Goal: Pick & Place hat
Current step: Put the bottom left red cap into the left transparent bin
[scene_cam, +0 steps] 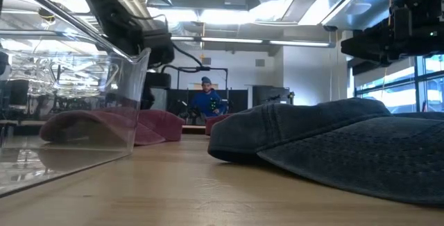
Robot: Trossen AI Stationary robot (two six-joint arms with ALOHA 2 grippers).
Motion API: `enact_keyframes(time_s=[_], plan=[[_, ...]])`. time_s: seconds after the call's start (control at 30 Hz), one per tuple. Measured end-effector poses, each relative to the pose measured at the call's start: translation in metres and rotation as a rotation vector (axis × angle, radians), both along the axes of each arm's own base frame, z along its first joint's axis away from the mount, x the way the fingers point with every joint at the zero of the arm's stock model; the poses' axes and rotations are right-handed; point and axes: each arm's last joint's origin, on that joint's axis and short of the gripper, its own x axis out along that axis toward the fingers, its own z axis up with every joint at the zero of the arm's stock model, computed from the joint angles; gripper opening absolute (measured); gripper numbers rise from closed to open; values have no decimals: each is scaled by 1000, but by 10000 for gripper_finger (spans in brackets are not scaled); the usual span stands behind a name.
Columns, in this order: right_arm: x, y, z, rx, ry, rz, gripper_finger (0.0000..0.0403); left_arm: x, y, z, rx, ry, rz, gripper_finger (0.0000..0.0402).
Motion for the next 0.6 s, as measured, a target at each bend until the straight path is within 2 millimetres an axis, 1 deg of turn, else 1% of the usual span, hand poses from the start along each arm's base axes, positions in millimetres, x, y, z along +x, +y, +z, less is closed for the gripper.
enact_keyframes(time_s=[0.1, 0.17, 0.37, 0.5, 0.6], plan=[[0, 0, 0, 0, 0, 0, 182, 1, 0, -5, -12, 15, 2, 113], [0, 0, 0, 0, 0, 0, 182, 2, 0, -7, -23, 18, 4, 101], [0, 0, 0, -2, 1, 0, 182, 2, -1, -8, -45, 12, -22, 40], [0, 0, 0, -2, 1, 0, 182, 2, -1, -8, -46, 9, -22, 40], [0, 0, 0, -2, 1, 0, 182, 0, -2, 3, -40, 4, -20, 40]])
